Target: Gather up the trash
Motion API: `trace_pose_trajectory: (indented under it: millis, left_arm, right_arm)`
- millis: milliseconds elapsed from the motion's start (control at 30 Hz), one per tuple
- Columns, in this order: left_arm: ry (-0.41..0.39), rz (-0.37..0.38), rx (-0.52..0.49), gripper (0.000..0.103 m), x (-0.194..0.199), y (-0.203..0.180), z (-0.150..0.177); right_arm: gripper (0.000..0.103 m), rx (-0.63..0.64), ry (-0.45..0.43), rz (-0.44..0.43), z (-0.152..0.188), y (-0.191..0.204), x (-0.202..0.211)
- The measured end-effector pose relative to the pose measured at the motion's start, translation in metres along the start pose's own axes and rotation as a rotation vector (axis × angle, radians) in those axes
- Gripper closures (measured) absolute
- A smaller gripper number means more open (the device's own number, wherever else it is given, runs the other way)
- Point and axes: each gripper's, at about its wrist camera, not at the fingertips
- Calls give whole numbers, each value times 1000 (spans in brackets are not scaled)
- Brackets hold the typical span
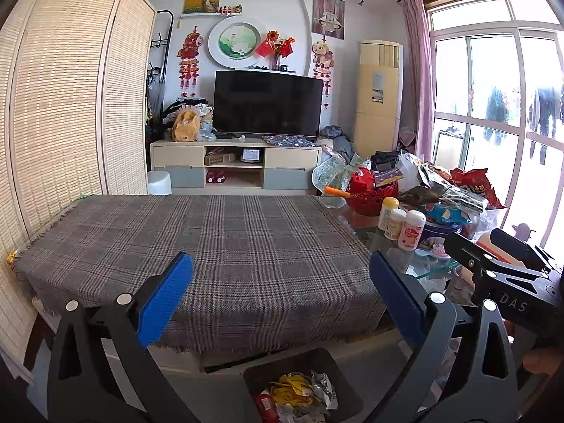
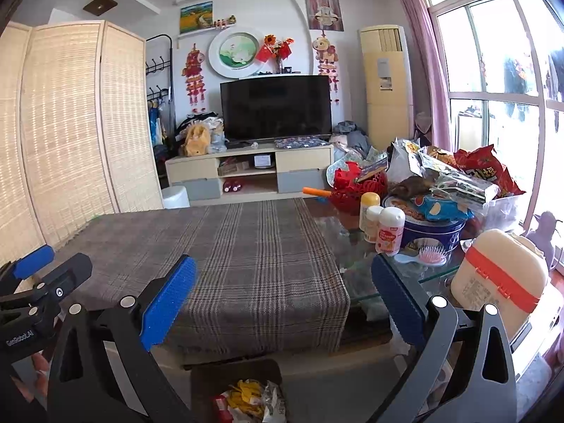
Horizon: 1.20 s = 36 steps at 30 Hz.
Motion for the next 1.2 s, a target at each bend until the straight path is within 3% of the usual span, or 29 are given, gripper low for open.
trace_pose_trajectory:
  millis: [1200]
  left_arm:
    - [-8, -8, 8, 8, 2, 3, -5]
  right_arm:
    - [3, -20, 12, 9, 0, 3, 7]
Point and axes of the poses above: each gripper's, at about its wrist camera, not at the fingertips, and x roughly against the way its jaws point, y to its left, z to its underside, and after that the axes turned 13 degrees about x, right-handed
